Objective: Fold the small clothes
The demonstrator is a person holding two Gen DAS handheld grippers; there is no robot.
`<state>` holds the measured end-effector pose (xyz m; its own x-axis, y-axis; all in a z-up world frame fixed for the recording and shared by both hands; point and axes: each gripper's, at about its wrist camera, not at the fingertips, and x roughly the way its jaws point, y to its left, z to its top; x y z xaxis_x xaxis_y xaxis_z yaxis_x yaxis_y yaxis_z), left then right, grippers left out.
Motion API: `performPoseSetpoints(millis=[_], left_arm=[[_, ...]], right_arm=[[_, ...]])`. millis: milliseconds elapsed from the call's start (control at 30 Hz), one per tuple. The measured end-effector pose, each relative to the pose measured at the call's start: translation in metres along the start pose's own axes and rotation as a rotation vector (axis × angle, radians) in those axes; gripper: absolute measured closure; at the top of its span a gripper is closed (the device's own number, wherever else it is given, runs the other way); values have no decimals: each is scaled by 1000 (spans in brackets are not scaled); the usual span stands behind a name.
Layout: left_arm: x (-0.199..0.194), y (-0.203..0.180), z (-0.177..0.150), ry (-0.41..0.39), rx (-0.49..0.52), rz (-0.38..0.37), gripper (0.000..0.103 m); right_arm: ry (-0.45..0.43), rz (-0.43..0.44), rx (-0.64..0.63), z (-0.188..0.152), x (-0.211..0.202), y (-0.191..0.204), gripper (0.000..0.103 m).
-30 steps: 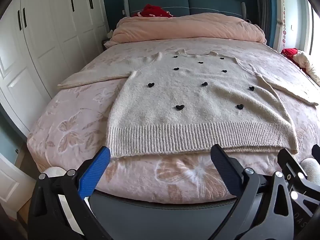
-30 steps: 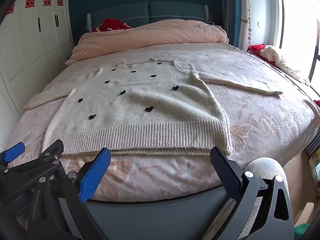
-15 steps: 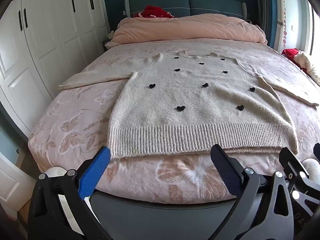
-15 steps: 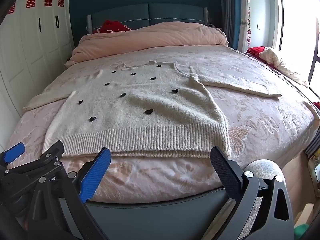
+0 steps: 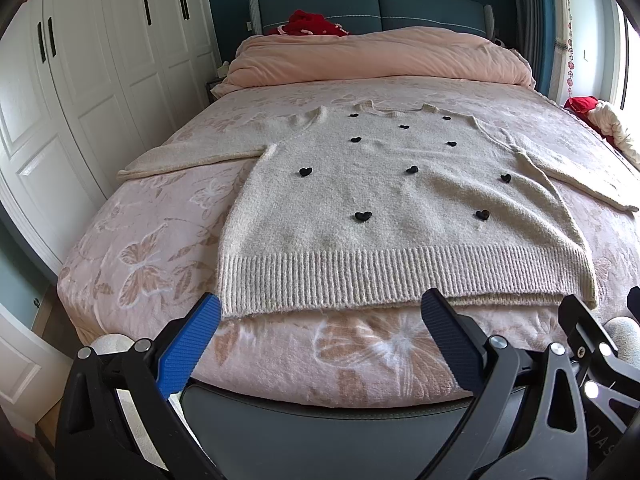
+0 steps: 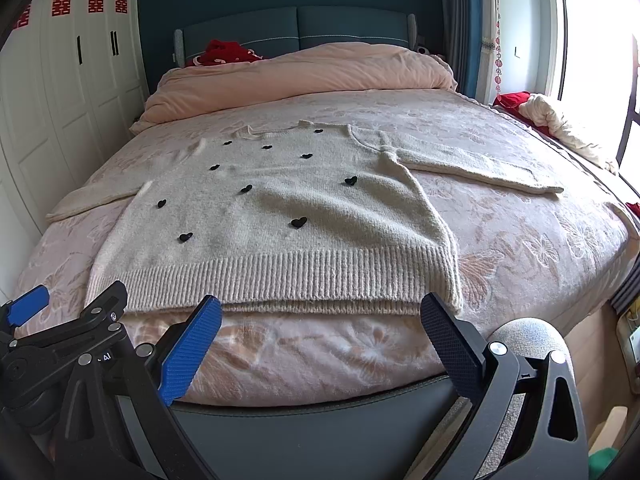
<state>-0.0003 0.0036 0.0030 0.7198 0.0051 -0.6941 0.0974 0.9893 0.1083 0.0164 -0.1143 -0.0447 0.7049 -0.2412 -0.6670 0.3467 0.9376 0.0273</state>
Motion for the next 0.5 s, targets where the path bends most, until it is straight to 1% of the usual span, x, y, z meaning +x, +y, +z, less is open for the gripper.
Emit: performPoseSetpoints(millis=[500], left_arm=[[0,1,0,3,-1,-1,5]], right_arm=[[2,1,1,0,0,0,5]])
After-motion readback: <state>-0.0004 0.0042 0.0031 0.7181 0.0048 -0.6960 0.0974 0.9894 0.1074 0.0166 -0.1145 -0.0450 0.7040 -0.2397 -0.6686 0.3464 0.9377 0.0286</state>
